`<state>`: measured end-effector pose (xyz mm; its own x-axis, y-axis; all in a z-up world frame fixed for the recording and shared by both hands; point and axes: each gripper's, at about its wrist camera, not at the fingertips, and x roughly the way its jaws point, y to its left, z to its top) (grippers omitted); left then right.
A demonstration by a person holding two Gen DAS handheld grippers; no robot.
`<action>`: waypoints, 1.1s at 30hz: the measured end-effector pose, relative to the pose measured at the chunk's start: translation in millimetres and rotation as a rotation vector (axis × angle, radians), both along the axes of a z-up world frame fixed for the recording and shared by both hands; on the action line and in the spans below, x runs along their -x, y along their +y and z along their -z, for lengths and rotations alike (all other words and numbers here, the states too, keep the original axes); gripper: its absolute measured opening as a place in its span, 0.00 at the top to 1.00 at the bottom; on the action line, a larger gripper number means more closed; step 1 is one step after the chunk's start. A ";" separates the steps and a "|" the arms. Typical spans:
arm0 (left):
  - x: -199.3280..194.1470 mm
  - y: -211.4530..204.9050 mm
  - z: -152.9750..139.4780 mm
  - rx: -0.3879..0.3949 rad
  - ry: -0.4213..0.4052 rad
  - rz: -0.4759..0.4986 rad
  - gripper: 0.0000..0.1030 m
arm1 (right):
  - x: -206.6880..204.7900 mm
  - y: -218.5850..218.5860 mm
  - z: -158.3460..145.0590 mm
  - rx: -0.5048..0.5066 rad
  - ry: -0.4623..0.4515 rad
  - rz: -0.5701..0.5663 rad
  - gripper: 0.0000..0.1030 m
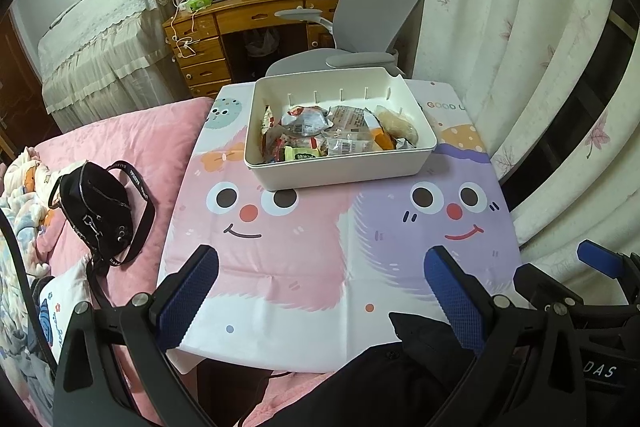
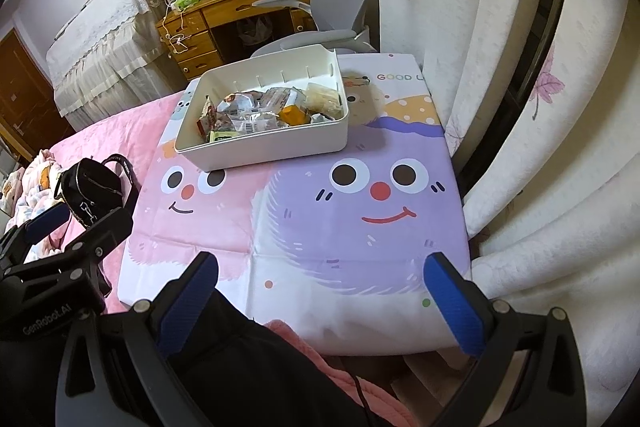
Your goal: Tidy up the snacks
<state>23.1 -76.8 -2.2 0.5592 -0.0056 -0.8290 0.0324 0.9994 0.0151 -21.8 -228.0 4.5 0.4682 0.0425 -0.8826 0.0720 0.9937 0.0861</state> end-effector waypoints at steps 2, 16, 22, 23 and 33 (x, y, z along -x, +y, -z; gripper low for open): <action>-1.6 -2.0 0.3 -0.003 0.001 0.003 0.01 | 0.1 -1.2 0.2 0.000 0.001 0.001 0.00; -6.2 -6.3 0.2 -0.008 0.003 0.005 0.01 | -1.9 -3.8 0.6 -0.002 0.003 0.001 0.00; -6.6 -6.9 0.2 -0.009 0.002 0.004 0.01 | -2.5 -4.0 0.6 -0.002 0.003 0.001 0.00; -6.9 -7.3 0.6 -0.010 0.002 0.004 0.01 | -2.6 -4.1 0.7 -0.003 0.002 0.001 0.00; -9.7 -6.2 -1.1 -0.018 0.002 0.004 0.01 | -3.5 -6.2 0.5 -0.007 0.004 0.000 0.00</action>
<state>32.9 -83.0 -1.1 0.5573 0.0069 -0.8303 0.0364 0.9988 0.0327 -18.3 -234.2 4.1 0.4650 0.0492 -0.8839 0.0720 0.9931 0.0931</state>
